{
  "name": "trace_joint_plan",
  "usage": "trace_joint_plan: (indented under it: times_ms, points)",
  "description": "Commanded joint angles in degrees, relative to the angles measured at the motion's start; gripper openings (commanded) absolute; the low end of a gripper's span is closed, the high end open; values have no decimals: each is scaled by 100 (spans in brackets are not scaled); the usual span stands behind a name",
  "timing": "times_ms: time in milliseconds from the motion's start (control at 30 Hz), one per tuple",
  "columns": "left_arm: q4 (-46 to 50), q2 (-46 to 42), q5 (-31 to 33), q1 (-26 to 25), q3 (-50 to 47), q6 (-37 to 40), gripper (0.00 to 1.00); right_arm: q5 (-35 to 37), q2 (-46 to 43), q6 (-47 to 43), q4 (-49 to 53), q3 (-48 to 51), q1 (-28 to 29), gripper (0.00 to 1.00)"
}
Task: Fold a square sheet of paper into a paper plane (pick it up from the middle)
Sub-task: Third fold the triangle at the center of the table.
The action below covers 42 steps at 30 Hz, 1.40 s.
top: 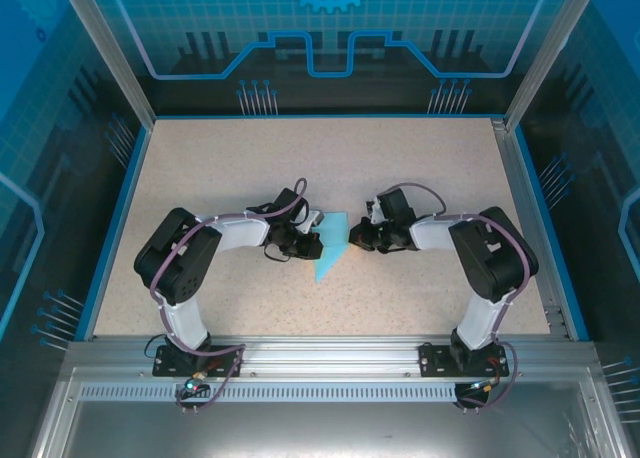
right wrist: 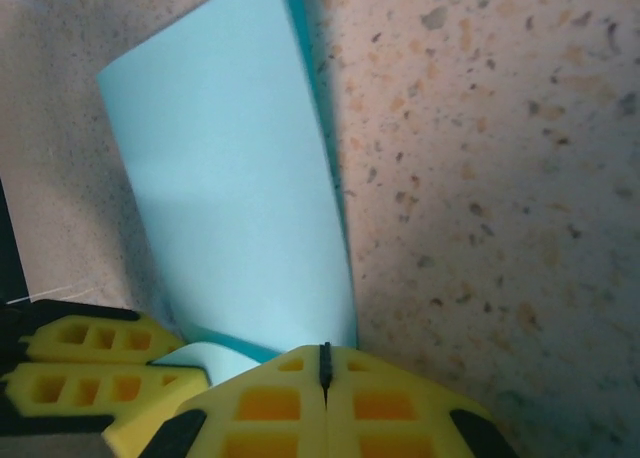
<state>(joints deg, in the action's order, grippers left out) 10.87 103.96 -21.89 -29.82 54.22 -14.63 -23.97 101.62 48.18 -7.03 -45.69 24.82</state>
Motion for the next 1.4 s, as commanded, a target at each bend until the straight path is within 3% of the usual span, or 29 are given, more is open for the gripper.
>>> trace_joint_plan:
  times_ms: [0, 267, 567, 733, 900, 1000, 1133, 1367]
  points:
    - [398, 168, 53, 4, -14, 154, 9, 4, -426, -94, 178, -13, 40, 1]
    - [412, 238, 60, 3, 25, 161, 9, -260, -26, 163, -269, 48, 313, 1]
    - [408, 132, 74, 8, -8, 113, 11, -14, 426, 190, -408, 314, 304, 0]
    - [611, -263, 199, 10, 152, -120, 23, 182, 233, 287, -306, 442, 380, 0]
    - [1065, -848, 756, 5, 346, -454, 39, 382, -13, 452, -251, 490, 427, 0]
    - [1080, -1086, 731, 11, 323, -779, 39, 500, -98, 580, -253, 470, 500, 0]
    - [624, -1209, 89, -51, 138, -1222, 29, 619, -143, 657, -229, 421, 598, 1]
    - [65, -572, -491, -389, 145, -1628, 18, 485, -71, 699, -341, 329, 599, 1]
